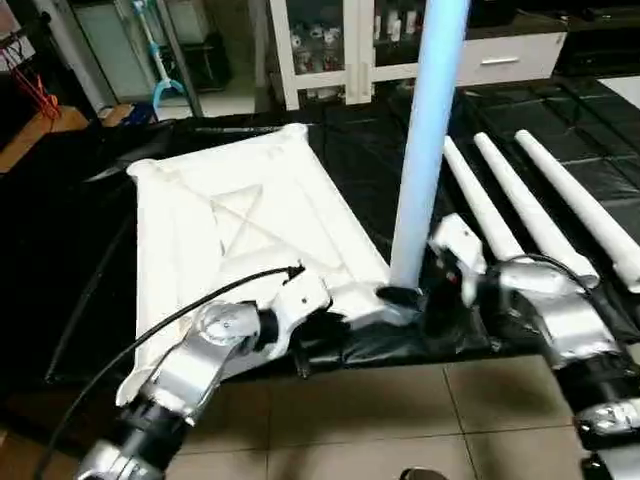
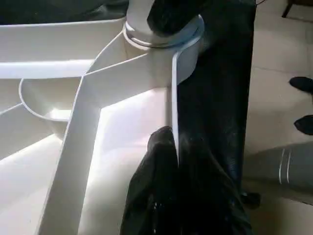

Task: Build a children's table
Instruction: Rotate leg to tighten

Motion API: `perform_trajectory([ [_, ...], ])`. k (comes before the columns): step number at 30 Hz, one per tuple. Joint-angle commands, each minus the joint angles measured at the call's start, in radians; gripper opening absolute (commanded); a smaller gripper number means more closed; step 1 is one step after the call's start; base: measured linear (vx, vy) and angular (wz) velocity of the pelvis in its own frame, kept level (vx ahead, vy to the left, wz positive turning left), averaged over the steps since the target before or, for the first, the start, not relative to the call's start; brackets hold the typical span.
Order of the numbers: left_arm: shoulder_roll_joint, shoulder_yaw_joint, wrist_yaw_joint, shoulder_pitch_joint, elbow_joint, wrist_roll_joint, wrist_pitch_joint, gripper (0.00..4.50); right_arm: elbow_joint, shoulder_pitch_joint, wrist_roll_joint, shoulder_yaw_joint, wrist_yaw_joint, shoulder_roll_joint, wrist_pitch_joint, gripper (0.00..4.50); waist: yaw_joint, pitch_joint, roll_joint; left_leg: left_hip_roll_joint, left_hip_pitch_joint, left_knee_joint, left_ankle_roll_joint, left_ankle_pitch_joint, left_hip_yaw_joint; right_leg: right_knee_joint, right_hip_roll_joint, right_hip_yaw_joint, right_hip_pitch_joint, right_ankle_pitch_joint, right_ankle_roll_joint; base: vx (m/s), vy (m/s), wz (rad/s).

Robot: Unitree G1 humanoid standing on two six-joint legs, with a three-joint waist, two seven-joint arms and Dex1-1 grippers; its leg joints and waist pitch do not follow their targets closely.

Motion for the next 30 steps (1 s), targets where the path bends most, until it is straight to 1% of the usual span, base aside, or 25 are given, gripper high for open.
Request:
perform_trajectory([
  [1,0.014,-0.025,-0.02,0.013,0.002,0.002,0.021,0.0,0.037,-0.024,0.0,-0.015,-0.006,-0.005,-0.028,4.4,0.007,-0.07,-0.026,0.054,0.018,-0.085,0.068,-0.307,-0.02,-0.057,-0.024,0.016,0.041,-0.311,-0.192,0.0,0.0,0.0],
  [4,0.008,-0.025,-0.02,0.01,0.0,0.001,0.025,0.0,0.049,-0.031,0.01,-0.023,-0.008,0.003,-0.025,4.4,0.008,-0.067,-0.026,0.054,0.018,-0.086,0.071,-0.313,-0.02,-0.057,-0.022,0.014,0.044,-0.334,-0.19,0.0,0.0,0.0],
  [6,0.006,-0.026,-0.02,0.01,-0.002,0.001,0.026,0.0,0.046,-0.032,0.022,-0.026,0.0,0.011,-0.017,4.4,0.009,-0.068,-0.027,0.054,0.02,-0.085,0.069,-0.314,-0.02,-0.058,-0.021,0.015,0.044,-0.337,-0.187,0.0,0.0,0.0],
  [8,0.008,-0.027,-0.022,0.01,-0.005,-0.001,0.029,0.0,0.041,-0.033,0.038,-0.029,0.021,0.017,-0.007,4.17,0.01,-0.069,-0.027,0.054,0.021,-0.084,0.069,-0.318,-0.019,-0.059,-0.021,0.015,0.043,-0.344,-0.187,0.0,0.0,0.0],
  [9,0.009,-0.026,-0.024,0.011,-0.007,-0.001,0.031,0.0,0.042,-0.034,0.043,-0.031,0.029,0.02,-0.004,4.08,0.01,-0.069,-0.029,0.054,0.022,-0.084,0.069,-0.316,-0.019,-0.059,-0.021,0.015,0.043,-0.345,-0.187,0.0,0.0,0.0],
  [11,0.01,-0.024,-0.027,0.013,-0.01,-0.003,0.033,0.0,0.046,-0.036,0.05,-0.033,0.041,0.022,-0.003,4.06,0.012,-0.07,-0.027,0.054,0.02,-0.083,0.073,-0.305,-0.019,-0.057,-0.021,0.014,0.045,-0.337,-0.189,0.0,0.0,0.0],
  [12,0.013,-0.023,-0.031,0.015,-0.014,-0.002,0.036,0.0,0.058,-0.042,0.062,-0.036,0.056,0.026,-0.003,3.97,0.013,-0.072,-0.028,0.055,0.021,-0.082,0.077,-0.288,-0.019,-0.054,-0.021,0.015,0.045,-0.316,-0.195,0.0,0.0,0.0],
  [14,0.015,-0.023,-0.033,0.016,-0.017,-0.004,0.04,0.0,0.071,-0.048,0.074,-0.034,0.069,0.027,0.002,3.72,0.014,-0.072,-0.028,0.055,0.02,-0.08,0.082,-0.281,-0.018,-0.053,-0.021,0.014,0.045,-0.305,-0.202,0.0,0.0,0.0],
  [15,0.016,-0.023,-0.034,0.017,-0.019,-0.005,0.042,0.0,0.073,-0.05,0.077,-0.033,0.072,0.028,0.005,3.66,0.015,-0.071,-0.028,0.055,0.019,-0.08,0.084,-0.28,-0.018,-0.052,-0.02,0.014,0.045,-0.305,-0.204,0.0,0.0,0.0],
  [16,0.017,-0.023,-0.035,0.018,-0.02,-0.005,0.043,0.0,0.073,-0.05,0.079,-0.033,0.076,0.028,0.008,3.66,0.016,-0.069,-0.028,0.055,0.02,-0.079,0.082,-0.291,-0.017,-0.052,-0.02,0.016,0.041,-0.319,-0.203,0.0,0.0,0.0],
  [17,0.017,-0.023,-0.035,0.019,-0.021,-0.005,0.044,0.0,0.074,-0.05,0.08,-0.031,0.079,0.027,0.01,3.52,0.016,-0.067,-0.029,0.055,0.02,-0.079,0.079,-0.303,-0.016,-0.053,-0.02,0.016,0.04,-0.334,-0.201,0.0,0.0,0.0],
  [18,0.017,-0.022,-0.035,0.021,-0.022,-0.006,0.045,0.0,0.074,-0.05,0.08,-0.027,0.084,0.025,0.014,3.39,0.016,-0.066,-0.029,0.055,0.022,-0.078,0.068,-0.328,-0.018,-0.053,-0.021,0.018,0.038,-0.37,-0.195,0.0,0.0,0.0],
  [20,0.017,-0.024,-0.035,0.024,-0.025,-0.006,0.046,0.0,0.073,-0.049,0.083,-0.031,0.089,0.026,0.022,3.24,0.014,-0.068,-0.027,0.056,0.019,-0.079,0.061,-0.325,-0.021,-0.05,-0.02,0.017,0.042,-0.365,-0.188,0.0,0.0,0.0],
  [24,0.015,-0.026,-0.037,0.028,-0.029,-0.008,0.05,0.0,0.081,-0.052,0.085,-0.037,0.093,0.027,0.026,2.98,0.013,-0.068,-0.029,0.055,0.02,-0.079,0.058,-0.329,-0.02,-0.051,-0.019,0.017,0.04,-0.364,-0.186,0.0,0.0,0.0],
  [25,0.015,-0.026,-0.036,0.028,-0.029,-0.008,0.051,0.0,0.082,-0.052,0.085,-0.037,0.093,0.027,0.027,2.98,0.013,-0.068,-0.028,0.055,0.02,-0.079,0.057,-0.331,-0.02,-0.051,-0.019,0.016,0.04,-0.37,-0.184,0.0,0.0,0.0],
  [26,0.015,-0.026,-0.036,0.028,-0.029,-0.008,0.051,0.0,0.083,-0.052,0.085,-0.037,0.093,0.027,0.027,2.8,0.013,-0.067,-0.028,0.055,0.019,-0.079,0.057,-0.333,-0.021,-0.051,-0.019,0.016,0.04,-0.373,-0.183,0.0,0.0,0.0],
  [27,0.015,-0.026,-0.036,0.028,-0.029,-0.008,0.052,0.0,0.083,-0.052,0.084,-0.036,0.092,0.026,0.03,2.8,0.012,-0.067,-0.028,0.055,0.019,-0.08,0.055,-0.338,-0.021,-0.052,-0.019,0.016,0.04,-0.378,-0.181,0.0,0.0,0.0],
  [28,0.014,-0.026,-0.035,0.029,-0.029,-0.007,0.054,0.0,0.085,-0.05,0.073,-0.032,0.082,0.025,0.036,2.63,0.011,-0.066,-0.024,0.055,0.02,-0.08,0.051,-0.347,-0.021,-0.052,-0.019,0.015,0.039,-0.384,-0.178,0.0,0.0,0.0],
  [29,0.014,-0.026,-0.034,0.029,-0.03,-0.007,0.055,0.0,0.085,-0.047,0.067,-0.028,0.074,0.024,0.037,2.63,0.01,-0.066,-0.023,0.055,0.02,-0.081,0.049,-0.353,-0.022,-0.053,-0.019,0.015,0.039,-0.389,-0.177,0.0,0.0,0.0],
  [30,0.011,-0.026,-0.026,0.029,-0.028,-0.004,0.059,0.0,0.094,-0.047,0.054,-0.027,0.046,0.03,0.026,2.53,0.009,-0.066,-0.025,0.054,0.02,-0.081,0.045,-0.36,-0.022,-0.054,-0.019,0.015,0.039,-0.396,-0.174,0.0,0.0,0.0],
])
